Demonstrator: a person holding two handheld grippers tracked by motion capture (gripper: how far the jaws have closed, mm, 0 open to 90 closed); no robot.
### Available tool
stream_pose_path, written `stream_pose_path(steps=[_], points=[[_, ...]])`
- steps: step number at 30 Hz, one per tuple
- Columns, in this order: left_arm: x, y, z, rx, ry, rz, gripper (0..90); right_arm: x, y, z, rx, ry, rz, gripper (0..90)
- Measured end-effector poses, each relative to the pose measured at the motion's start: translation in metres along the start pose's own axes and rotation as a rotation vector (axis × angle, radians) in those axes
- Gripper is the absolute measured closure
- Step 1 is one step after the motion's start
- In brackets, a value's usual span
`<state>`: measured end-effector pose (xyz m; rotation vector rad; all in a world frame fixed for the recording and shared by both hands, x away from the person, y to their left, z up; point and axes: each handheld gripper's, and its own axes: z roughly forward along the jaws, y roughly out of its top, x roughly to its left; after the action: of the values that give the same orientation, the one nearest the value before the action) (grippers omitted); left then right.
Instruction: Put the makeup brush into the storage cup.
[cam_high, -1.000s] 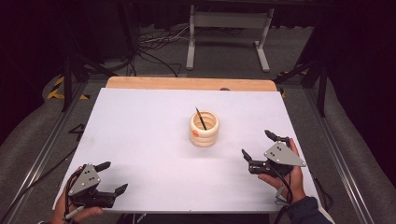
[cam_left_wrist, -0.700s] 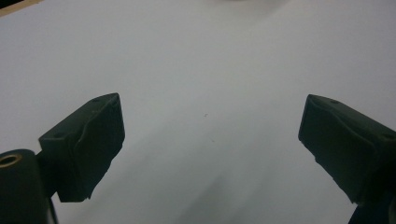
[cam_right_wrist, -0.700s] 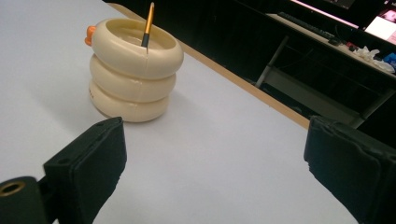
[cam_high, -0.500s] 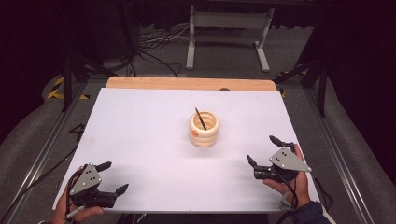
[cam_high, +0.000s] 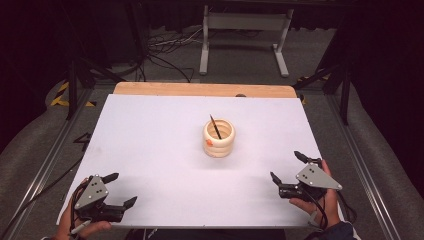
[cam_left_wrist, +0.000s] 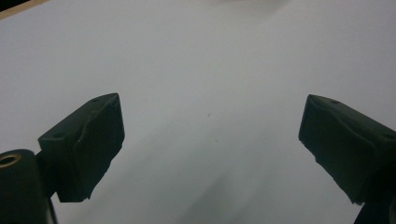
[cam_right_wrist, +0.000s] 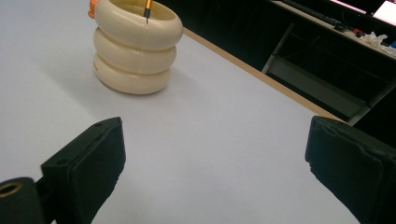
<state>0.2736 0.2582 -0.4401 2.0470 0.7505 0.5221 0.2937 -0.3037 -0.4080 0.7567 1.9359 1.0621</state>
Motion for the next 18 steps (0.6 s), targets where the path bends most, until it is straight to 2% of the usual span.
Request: stream_pose_path(steps=[18], points=[[0.000,0.000,0.001,0.000,-0.008,-0.005,7.9,-0.006,-0.027,-0.015,0.051,-0.024,0.028,3.5]])
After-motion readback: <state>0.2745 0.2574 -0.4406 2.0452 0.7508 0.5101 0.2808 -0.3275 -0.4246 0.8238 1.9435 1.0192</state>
